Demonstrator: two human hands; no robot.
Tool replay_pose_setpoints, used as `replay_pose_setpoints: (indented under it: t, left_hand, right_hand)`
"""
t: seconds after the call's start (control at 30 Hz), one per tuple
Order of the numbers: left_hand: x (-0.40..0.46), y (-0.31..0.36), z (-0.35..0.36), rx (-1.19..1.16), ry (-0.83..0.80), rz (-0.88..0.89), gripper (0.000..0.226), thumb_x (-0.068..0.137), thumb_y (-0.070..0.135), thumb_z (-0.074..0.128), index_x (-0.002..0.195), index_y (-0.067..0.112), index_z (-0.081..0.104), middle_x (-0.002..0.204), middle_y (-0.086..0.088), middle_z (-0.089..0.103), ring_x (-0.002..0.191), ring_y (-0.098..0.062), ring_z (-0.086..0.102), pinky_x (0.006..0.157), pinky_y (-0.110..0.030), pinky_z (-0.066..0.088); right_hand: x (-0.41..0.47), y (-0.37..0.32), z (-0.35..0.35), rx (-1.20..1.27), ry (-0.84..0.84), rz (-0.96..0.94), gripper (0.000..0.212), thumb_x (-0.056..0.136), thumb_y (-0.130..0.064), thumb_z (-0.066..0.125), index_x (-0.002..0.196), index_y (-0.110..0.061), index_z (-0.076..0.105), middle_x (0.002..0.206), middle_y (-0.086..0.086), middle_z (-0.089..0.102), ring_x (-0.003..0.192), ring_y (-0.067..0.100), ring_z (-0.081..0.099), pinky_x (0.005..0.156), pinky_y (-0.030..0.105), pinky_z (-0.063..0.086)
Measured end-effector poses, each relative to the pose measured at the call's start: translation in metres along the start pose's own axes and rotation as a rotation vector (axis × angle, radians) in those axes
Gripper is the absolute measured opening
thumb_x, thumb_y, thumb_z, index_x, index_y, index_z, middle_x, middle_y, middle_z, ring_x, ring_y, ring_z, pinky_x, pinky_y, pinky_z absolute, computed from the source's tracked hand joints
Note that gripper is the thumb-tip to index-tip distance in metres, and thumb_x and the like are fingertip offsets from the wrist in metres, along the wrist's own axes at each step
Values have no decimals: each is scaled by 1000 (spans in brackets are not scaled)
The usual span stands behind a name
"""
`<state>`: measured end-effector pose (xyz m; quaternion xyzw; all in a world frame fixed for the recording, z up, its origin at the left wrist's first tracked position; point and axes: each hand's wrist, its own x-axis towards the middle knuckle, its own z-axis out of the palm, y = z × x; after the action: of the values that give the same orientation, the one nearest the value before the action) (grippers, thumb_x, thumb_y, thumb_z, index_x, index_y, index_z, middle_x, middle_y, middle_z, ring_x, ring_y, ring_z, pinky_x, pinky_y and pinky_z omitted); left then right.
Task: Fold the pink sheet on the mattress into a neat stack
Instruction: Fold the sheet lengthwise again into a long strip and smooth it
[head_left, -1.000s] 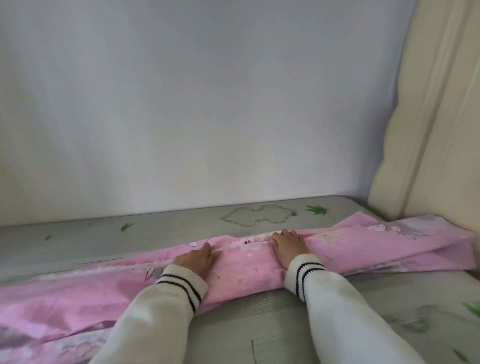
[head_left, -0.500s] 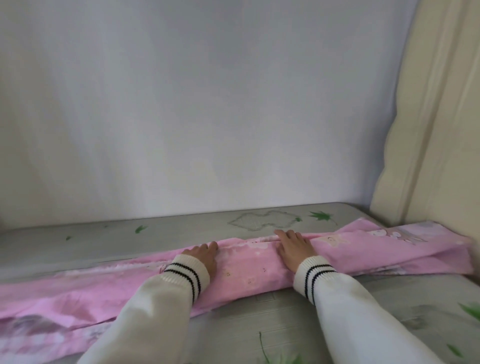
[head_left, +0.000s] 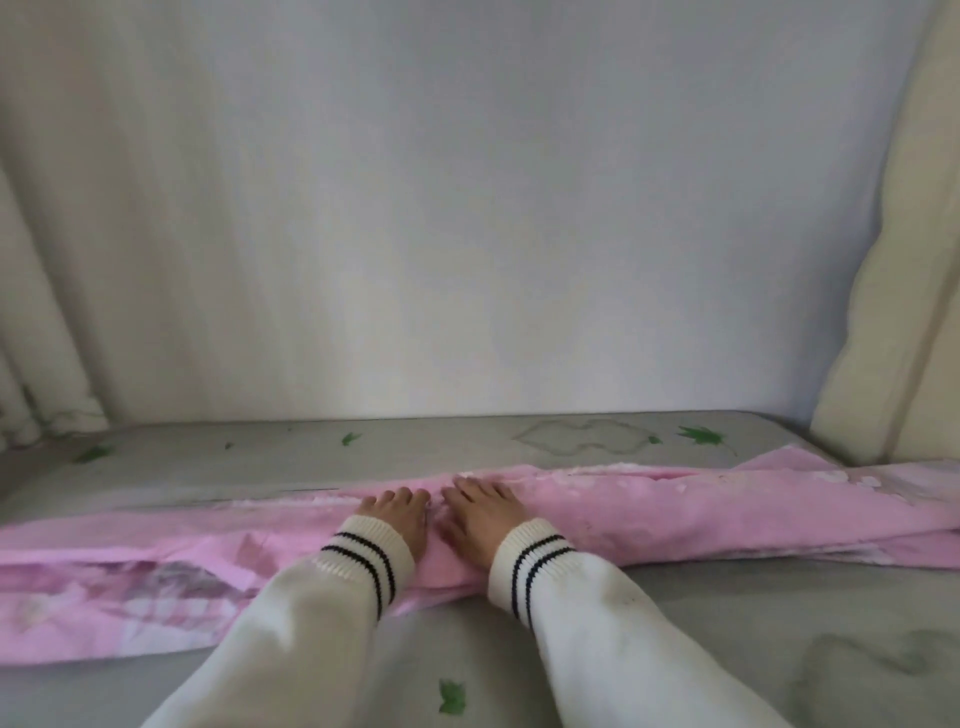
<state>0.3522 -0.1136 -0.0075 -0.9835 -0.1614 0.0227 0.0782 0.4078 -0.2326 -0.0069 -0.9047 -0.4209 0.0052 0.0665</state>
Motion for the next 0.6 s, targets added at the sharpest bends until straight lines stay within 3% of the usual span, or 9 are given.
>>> replay_pose_setpoints:
  t: [0.23,0.33,0.47,0.6]
  left_hand:
    - [0,-18,28,-100,-11,-25,50,100,34,19,147,17,19,156,0,21,143,-17,24,117,-33,17]
    - [2,-20,38,-144,-35,-40,64,90,43,5,149,20,11,159,3,11,146,-14,15,120,-33,11]
    - [4,-23,41,-192,-44,-33,55,99,38,19,150,22,7,159,3,8,146,-14,13,120,-34,9]
    - [1,-27,35,-181,-103,-46,60,98,44,19,150,20,3,159,2,6,147,-17,10,121,-38,8]
  right_hand:
    - [17,-6,18,-7,-120,88,60,97,-42,22,150,-19,5,159,6,2,147,20,3,120,41,1]
    - [17,-3,27,-7,-125,114,60,97,-46,18,150,-24,0,159,6,-3,147,21,-2,120,40,-1]
    - [20,-1,31,-54,-143,188,64,94,-55,14,148,-29,-8,158,9,-13,146,25,-10,118,41,-7]
    - [20,-5,28,-96,-158,279,74,89,-63,13,148,-25,-10,157,13,-16,146,27,-13,117,44,-12]
